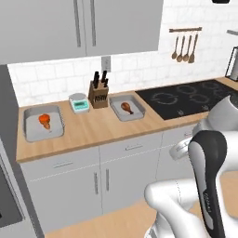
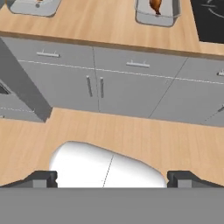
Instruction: Place one squash and one chicken drumstick in each tupperware on the nearby counter, to pack two identical lunches.
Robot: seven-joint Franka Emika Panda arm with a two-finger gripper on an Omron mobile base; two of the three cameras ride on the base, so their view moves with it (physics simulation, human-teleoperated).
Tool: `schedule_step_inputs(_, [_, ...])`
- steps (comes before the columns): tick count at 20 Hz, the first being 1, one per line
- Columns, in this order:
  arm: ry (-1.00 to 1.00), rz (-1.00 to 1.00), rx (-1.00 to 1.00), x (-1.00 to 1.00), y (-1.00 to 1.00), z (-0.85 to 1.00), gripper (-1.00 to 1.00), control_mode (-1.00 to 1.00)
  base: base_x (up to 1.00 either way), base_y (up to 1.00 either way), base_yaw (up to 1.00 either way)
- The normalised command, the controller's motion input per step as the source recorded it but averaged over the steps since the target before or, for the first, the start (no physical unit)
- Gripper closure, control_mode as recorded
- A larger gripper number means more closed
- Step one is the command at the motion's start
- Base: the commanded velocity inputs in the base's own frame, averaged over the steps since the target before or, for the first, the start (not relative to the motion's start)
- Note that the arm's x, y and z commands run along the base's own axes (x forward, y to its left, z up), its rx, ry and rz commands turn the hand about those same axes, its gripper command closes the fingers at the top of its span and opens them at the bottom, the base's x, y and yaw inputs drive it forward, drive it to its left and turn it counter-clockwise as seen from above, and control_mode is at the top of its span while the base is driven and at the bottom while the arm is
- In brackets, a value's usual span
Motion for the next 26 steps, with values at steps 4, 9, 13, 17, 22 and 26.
schedule_step_inputs(4, [0.0,0.0,0.0,0.0,0.0,0.0,-1.0,1.0,-0.57,0.44,0.06])
schedule_step_inputs(9, [0.0,0.0,0.0,0.0,0.0,0.0,-1.0,1.0,-0.52,0.44,0.09])
schedule_step_inputs(13, [0.0,0.0,0.0,0.0,0.0,0.0,-1.0,1.0,-0.61,0.55,0.11])
schedule_step_inputs(17, [0.0,0.0,0.0,0.0,0.0,0.0,-1.0,1.0,-0.59,0.78,0.09])
schedule_step_inputs(22, [0.0,0.0,0.0,0.0,0.0,0.0,-1.0,1.0,-0.56,0.53,0.07])
schedule_step_inputs(26, [0.0,0.0,0.0,0.0,0.0,0.0,-1.0,1.0,-0.63,0.4,0.06])
